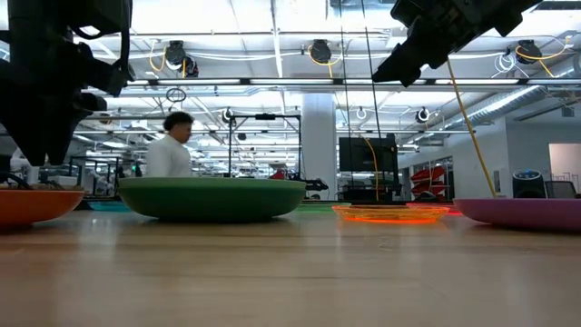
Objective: Stack plastic plates
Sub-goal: Stack the orange plate on top of the light green plate
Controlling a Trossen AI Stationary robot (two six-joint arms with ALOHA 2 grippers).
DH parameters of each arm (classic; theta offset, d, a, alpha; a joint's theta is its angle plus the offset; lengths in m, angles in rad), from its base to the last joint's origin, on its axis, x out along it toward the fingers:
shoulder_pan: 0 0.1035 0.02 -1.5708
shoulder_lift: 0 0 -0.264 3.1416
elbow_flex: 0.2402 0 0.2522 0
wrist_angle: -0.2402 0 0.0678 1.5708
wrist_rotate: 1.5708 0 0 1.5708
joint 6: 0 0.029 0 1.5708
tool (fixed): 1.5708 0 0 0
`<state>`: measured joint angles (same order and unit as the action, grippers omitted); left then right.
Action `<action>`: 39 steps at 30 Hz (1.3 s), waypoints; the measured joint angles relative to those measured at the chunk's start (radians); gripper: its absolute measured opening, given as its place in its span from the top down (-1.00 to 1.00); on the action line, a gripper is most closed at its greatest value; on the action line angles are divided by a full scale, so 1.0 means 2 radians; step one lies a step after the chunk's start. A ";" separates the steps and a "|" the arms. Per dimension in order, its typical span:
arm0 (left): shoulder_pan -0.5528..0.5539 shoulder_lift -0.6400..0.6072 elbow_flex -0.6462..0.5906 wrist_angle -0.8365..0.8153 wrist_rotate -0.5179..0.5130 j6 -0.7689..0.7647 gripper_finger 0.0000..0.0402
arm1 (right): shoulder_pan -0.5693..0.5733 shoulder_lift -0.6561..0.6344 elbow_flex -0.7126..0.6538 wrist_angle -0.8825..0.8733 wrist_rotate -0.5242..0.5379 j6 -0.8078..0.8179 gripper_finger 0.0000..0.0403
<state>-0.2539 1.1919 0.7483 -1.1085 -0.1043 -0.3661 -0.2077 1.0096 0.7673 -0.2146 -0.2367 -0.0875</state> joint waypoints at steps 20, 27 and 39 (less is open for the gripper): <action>0.010 0.011 -0.019 0.013 0.004 -0.005 -0.05 | 0.000 0.000 0.000 0.000 0.000 -0.002 0.38; 0.022 0.054 -0.019 0.048 0.012 0.017 -0.05 | 0.000 0.000 0.000 0.000 0.000 -0.002 0.38; 0.022 0.098 -0.019 0.071 0.036 0.042 -0.05 | 0.000 0.000 0.000 0.000 0.000 -0.004 0.38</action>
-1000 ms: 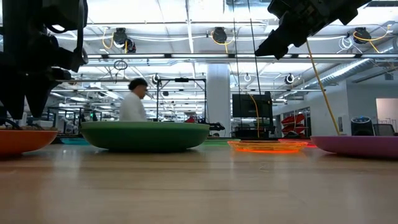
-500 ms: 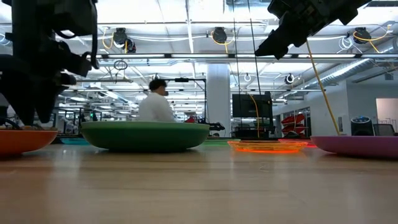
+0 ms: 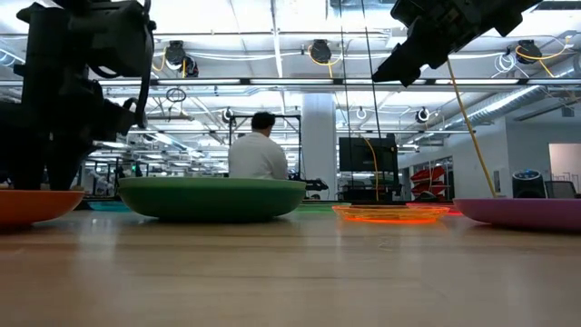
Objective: Stack plastic plates
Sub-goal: Stack the orange plate on top of the light green plate
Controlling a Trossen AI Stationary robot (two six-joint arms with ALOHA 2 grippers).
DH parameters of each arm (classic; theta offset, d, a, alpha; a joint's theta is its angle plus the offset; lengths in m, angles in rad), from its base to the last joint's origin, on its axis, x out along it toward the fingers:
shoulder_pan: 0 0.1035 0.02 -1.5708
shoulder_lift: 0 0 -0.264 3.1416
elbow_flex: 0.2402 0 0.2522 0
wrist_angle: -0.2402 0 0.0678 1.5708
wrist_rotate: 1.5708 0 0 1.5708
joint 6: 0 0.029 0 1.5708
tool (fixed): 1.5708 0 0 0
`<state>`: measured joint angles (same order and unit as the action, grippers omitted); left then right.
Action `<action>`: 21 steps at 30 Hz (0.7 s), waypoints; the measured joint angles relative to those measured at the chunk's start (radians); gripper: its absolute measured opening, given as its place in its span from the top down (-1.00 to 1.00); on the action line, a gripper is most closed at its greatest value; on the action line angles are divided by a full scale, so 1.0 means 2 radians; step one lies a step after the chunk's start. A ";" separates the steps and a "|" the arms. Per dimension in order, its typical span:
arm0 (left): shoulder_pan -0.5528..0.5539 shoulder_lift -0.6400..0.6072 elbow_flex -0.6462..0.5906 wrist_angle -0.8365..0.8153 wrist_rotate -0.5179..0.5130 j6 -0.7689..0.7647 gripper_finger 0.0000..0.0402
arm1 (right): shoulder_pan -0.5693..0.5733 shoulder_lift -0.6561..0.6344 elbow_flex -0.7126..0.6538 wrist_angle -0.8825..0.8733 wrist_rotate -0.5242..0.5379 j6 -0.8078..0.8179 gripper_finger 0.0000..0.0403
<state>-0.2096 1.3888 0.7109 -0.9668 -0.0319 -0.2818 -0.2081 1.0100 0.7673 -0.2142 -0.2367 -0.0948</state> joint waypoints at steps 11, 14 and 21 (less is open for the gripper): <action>0.000 0.003 0.000 0.006 0.003 0.018 0.15 | 0.000 0.000 0.000 0.000 0.000 0.000 0.38; 0.000 0.003 0.000 0.006 0.003 0.019 0.31 | 0.000 0.000 0.000 0.000 0.000 0.000 0.38; 0.000 0.003 0.000 -0.001 0.003 0.020 0.68 | 0.000 0.000 0.000 0.000 0.000 0.000 0.38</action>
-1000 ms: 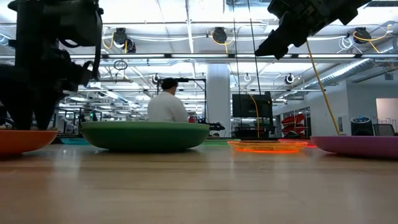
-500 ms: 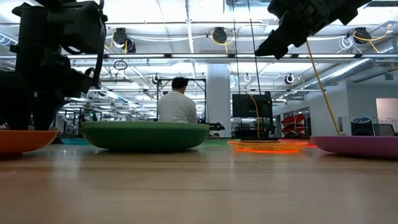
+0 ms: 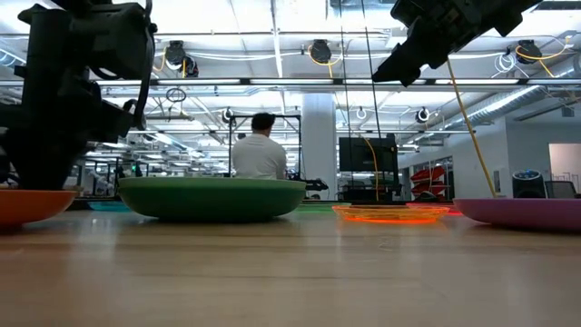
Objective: Stack plastic plates
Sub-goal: Stack the orange plate on top of the light green plate
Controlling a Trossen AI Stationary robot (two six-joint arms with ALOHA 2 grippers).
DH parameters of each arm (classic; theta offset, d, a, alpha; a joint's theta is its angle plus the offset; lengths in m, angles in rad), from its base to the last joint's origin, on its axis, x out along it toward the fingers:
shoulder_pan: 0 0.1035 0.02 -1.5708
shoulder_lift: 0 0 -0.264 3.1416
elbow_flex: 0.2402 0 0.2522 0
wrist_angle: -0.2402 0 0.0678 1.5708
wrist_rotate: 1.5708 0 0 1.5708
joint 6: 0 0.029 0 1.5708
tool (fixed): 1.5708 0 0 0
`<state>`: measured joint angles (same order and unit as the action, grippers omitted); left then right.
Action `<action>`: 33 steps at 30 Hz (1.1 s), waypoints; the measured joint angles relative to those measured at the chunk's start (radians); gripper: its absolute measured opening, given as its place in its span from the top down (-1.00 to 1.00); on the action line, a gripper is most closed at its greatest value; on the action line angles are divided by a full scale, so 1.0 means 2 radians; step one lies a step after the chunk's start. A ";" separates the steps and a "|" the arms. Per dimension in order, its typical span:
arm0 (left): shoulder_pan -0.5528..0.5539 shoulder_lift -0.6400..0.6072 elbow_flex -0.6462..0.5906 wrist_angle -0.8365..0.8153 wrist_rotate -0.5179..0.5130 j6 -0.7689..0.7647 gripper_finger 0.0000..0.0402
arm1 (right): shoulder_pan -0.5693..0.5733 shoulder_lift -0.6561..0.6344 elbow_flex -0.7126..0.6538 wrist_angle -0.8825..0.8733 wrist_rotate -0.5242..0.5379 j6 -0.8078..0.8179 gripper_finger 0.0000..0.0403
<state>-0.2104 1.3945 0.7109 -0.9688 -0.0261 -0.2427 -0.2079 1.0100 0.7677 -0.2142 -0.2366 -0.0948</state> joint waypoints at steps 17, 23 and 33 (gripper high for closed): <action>-0.031 -0.001 0.006 -0.040 0.006 -0.004 0.96 | 0.000 0.000 0.000 0.000 0.000 0.000 0.38; -0.039 -0.005 0.055 -0.058 0.009 -0.007 0.96 | 0.000 0.000 0.000 0.000 0.000 0.000 0.38; -0.039 -0.033 0.143 -0.109 -0.012 0.006 0.96 | 0.000 0.000 0.000 0.000 0.000 0.000 0.38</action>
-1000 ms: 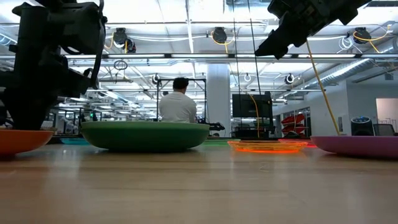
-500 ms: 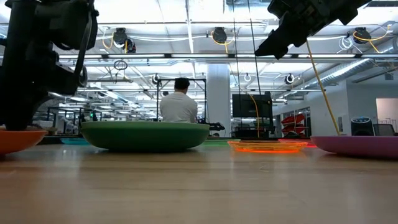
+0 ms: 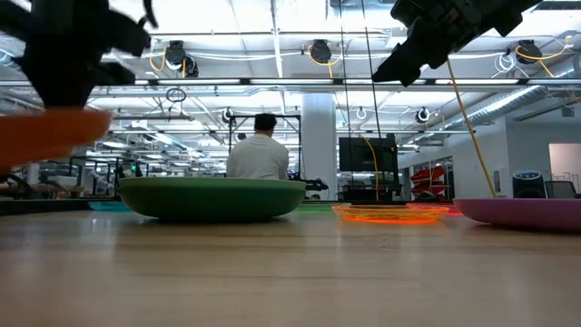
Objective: Stack plastic plates
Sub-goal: Stack the orange plate on top of the light green plate
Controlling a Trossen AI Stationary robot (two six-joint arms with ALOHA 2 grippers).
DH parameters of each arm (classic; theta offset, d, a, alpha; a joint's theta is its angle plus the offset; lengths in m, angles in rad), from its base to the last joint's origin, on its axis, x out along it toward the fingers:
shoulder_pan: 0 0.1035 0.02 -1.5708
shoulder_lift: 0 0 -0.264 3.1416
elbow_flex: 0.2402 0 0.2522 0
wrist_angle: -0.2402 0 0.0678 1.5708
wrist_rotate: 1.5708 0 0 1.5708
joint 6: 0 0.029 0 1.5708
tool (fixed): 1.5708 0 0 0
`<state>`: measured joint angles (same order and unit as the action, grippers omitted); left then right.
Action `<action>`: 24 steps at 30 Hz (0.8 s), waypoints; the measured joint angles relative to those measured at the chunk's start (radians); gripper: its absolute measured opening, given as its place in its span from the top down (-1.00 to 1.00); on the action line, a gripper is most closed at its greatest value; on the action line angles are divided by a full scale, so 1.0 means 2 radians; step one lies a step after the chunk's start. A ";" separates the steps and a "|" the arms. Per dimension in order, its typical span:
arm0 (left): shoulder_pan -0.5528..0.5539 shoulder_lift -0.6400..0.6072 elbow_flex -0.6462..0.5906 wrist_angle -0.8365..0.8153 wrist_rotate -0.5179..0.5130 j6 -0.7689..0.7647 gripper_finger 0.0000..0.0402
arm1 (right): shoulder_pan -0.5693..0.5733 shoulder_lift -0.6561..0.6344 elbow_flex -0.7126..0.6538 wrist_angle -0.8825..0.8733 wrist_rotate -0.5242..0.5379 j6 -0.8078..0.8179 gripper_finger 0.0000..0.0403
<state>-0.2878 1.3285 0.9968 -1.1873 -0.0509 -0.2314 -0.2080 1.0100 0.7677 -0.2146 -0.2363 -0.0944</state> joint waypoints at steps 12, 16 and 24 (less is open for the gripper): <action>0.085 -0.011 0.091 0.020 -0.048 0.007 0.96 | 0.000 0.000 0.000 0.000 0.000 0.000 0.38; 0.156 -0.011 0.104 0.031 -0.055 0.012 0.96 | 0.000 0.000 0.000 0.000 0.000 0.002 0.38; 0.287 -0.002 0.106 0.081 -0.054 0.002 0.96 | 0.000 0.000 0.000 0.000 0.001 0.001 0.38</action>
<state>0.2853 1.3236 1.2079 -1.0260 -0.1598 -0.2267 -0.2081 1.0100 0.7677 -0.2142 -0.2335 -0.0921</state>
